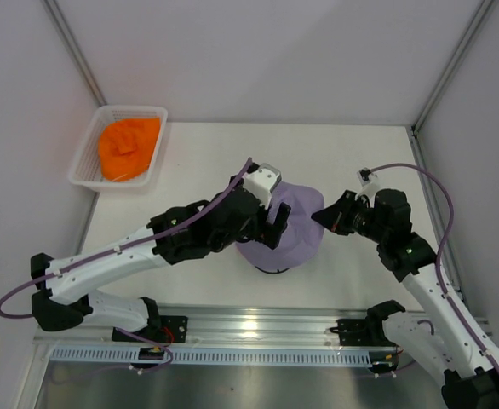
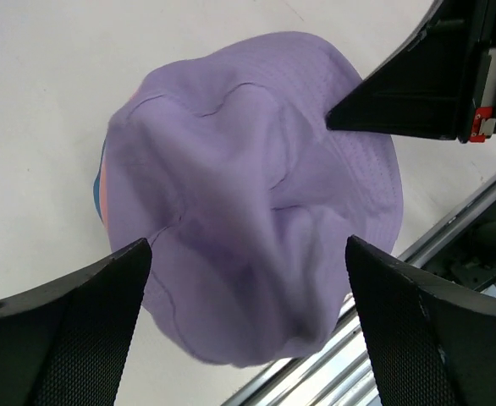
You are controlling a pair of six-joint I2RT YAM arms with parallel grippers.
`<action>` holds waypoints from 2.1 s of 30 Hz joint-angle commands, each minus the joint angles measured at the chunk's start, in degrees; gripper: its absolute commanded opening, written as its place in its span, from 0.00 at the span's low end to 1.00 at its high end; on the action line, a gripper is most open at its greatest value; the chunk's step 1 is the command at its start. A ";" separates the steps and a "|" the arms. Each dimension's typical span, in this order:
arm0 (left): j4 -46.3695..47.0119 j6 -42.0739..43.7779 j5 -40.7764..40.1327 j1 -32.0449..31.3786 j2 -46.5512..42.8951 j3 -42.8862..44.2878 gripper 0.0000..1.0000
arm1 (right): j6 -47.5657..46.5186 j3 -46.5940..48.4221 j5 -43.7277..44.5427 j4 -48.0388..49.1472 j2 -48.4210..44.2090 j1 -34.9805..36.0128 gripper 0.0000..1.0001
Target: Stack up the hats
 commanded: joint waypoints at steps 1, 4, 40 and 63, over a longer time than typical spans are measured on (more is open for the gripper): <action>1.94 -6.71 -1.86 1.33 -6.48 -1.60 0.99 | -0.16 -5.55 -1.47 3.46 -1.76 -1.61 0.00; 2.11 -10.85 3.04 6.25 -11.14 -4.76 0.99 | 1.51 -10.05 -3.77 8.65 -3.00 -2.49 0.00; 53.18 -37.40 51.49 37.37 -16.17 -50.03 0.47 | 0.37 -15.77 -5.71 16.32 1.31 -5.04 0.00; 31.83 -37.66 33.74 37.64 -2.46 -47.04 0.01 | -4.02 -18.32 0.35 13.51 8.60 -5.04 0.00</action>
